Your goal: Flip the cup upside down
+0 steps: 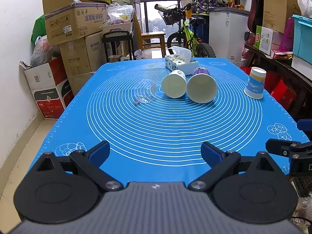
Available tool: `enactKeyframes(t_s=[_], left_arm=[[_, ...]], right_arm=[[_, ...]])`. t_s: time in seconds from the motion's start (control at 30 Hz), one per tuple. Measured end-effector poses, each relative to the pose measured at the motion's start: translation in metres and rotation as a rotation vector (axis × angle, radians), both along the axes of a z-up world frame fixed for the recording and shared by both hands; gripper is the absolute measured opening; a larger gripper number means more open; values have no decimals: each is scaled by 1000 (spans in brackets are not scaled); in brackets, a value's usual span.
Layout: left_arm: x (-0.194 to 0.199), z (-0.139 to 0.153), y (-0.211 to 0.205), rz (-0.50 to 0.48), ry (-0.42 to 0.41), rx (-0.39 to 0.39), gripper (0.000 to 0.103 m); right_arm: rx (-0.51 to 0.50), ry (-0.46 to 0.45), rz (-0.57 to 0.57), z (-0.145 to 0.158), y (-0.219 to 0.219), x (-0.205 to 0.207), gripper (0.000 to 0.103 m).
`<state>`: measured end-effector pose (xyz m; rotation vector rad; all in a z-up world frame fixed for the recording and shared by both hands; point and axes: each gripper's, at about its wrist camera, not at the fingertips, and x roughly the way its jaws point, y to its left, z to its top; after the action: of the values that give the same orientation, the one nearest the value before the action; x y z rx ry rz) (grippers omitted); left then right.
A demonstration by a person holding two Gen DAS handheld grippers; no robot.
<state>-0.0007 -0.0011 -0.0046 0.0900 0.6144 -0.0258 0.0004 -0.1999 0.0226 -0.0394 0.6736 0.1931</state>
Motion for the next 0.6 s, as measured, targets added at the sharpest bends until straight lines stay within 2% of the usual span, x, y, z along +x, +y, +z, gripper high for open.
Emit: enactKeyframes(t_s=[0.6], left_arm=[[0, 0, -1, -6, 1, 3, 99]], right_arm=[[-7, 5, 2, -5, -4, -1, 97]])
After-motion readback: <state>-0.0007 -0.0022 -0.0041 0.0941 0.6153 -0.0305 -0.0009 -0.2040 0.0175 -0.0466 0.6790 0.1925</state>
